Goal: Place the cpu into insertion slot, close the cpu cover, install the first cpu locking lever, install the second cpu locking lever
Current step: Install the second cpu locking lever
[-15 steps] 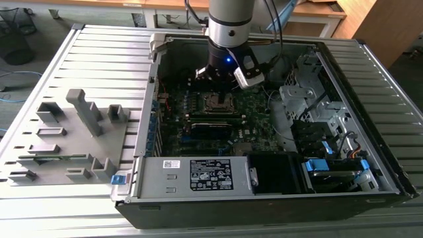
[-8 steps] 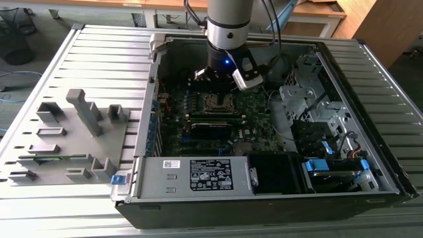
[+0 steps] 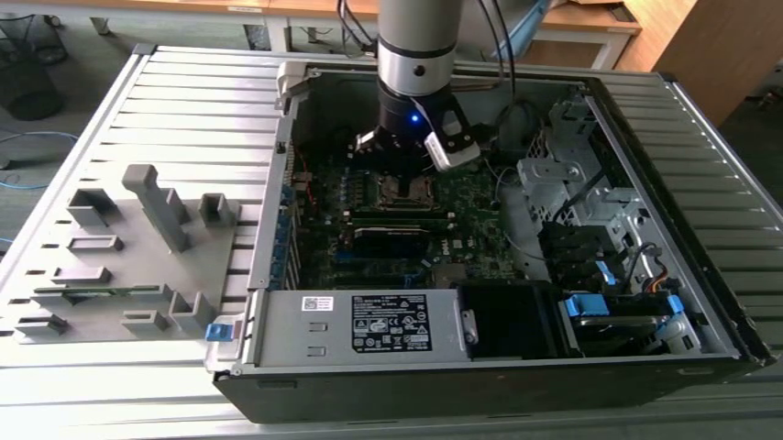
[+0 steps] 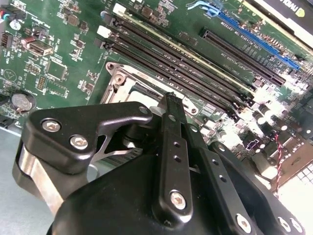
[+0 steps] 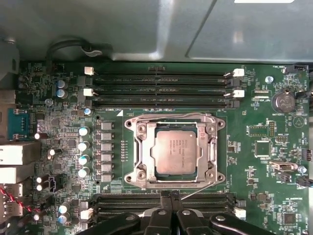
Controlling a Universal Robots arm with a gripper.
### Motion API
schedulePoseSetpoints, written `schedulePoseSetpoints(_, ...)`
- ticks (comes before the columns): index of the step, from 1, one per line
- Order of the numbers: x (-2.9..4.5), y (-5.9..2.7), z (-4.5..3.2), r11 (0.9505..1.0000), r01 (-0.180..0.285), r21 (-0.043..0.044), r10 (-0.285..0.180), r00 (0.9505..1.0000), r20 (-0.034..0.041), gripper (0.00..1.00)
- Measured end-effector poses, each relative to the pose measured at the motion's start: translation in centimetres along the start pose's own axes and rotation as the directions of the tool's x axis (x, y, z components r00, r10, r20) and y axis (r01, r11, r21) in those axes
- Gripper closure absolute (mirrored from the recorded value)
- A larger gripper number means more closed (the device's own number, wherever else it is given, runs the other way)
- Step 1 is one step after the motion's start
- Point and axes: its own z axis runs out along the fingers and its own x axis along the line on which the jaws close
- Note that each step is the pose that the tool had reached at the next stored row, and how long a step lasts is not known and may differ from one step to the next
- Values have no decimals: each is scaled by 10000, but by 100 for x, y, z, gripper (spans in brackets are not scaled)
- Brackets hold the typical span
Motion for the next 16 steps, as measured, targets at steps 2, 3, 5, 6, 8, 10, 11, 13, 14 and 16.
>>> schedulePoseSetpoints(2,12,-1,12,10000,0,-1,0,10000,1,89)
schedulePoseSetpoints(3,19,-1,18,10000,0,-1,0,10000,2,89)
schedulePoseSetpoints(5,32,-2,29,10000,-1,0,1,10000,5,89)
schedulePoseSetpoints(6,38,-3,32,10000,0,0,0,10000,7,89)
schedulePoseSetpoints(8,47,-5,37,10000,0,-1,0,10000,14,89)
schedulePoseSetpoints(10,48,-12,39,10000,0,0,0,10000,16,89)
schedulePoseSetpoints(11,49,-15,40,10000,0,-1,0,10000,17,89)
schedulePoseSetpoints(13,48,-23,42,10000,0,-1,0,10000,19,89)
schedulePoseSetpoints(14,49,-26,43,10000,-1,-1,1,10000,21,89)
schedulePoseSetpoints(16,50,-29,48,10000,-2,-2,2,10000,27,89)
